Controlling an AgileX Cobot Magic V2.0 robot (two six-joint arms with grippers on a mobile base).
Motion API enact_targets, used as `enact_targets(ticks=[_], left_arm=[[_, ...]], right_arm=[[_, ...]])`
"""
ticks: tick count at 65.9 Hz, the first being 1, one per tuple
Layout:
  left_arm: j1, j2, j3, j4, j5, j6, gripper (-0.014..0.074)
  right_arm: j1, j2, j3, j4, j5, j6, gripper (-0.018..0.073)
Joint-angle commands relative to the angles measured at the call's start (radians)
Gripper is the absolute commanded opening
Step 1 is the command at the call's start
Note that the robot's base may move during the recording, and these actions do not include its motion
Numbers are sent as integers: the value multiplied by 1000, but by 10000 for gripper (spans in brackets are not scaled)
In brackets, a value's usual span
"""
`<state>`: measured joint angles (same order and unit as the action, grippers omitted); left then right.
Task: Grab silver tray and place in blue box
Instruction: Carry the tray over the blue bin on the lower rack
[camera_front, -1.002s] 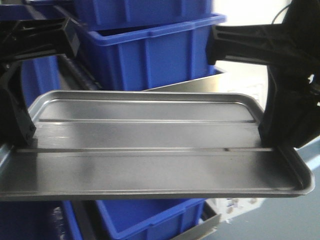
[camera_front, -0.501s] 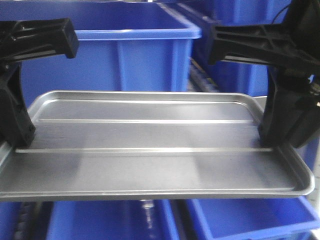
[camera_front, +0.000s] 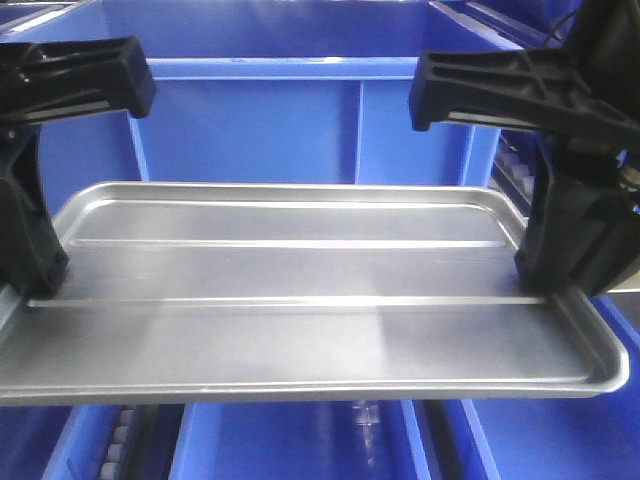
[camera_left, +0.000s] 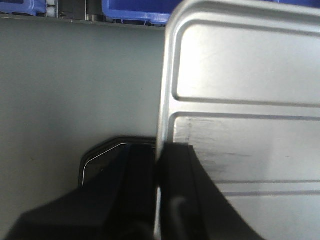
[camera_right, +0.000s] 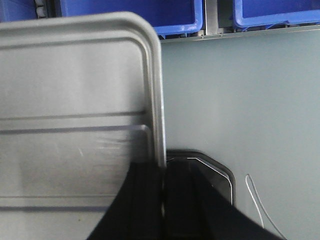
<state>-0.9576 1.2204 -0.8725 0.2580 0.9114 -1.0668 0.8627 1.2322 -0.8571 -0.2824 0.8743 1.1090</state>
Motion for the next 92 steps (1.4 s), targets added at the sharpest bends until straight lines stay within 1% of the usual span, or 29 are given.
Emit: enact_targets(ticks=[1, 92], left_arm=[[-8, -27, -27, 7, -29, -6, -13], [-8, -27, -27, 5, -29, -6, -14]], right_arm=[[-5, -23, -23, -33, -33, 2, 73], [-5, -23, -23, -33, -33, 2, 73]])
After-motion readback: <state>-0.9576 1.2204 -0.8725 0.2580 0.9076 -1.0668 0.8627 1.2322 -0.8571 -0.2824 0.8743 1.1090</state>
